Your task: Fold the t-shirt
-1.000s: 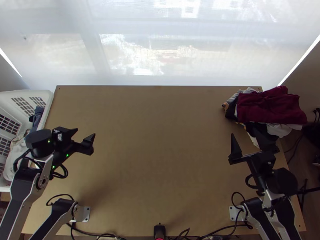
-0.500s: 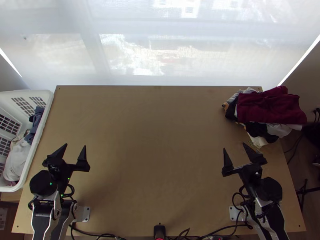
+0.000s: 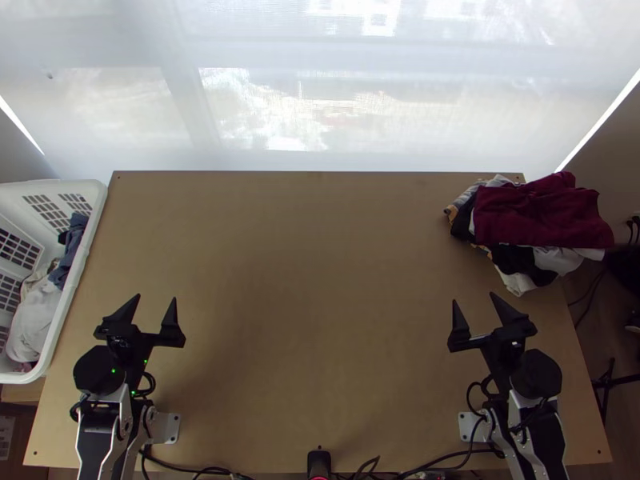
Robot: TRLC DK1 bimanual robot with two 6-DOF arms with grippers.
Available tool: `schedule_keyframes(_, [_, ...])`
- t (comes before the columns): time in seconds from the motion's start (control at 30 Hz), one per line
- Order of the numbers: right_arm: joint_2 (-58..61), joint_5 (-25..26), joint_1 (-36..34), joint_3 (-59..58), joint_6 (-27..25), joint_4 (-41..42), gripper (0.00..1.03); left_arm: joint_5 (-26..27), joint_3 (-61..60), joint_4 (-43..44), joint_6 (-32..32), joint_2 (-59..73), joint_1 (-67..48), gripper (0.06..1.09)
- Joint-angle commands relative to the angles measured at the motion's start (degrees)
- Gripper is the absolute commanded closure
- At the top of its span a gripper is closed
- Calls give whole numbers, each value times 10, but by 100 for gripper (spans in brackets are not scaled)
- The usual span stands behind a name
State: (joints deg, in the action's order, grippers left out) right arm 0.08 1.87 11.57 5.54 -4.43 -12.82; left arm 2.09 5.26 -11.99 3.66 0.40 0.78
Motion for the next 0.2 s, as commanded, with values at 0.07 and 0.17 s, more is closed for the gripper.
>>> schedule_keyframes(0.07, [-2,-2,-17,-1,2,-5,5,0,-9,-4,0,-5,0,10])
schedule_keyframes(0.17, [-2,-2,-16,-1,2,-5,5,0,-9,-4,0,-5,1,10])
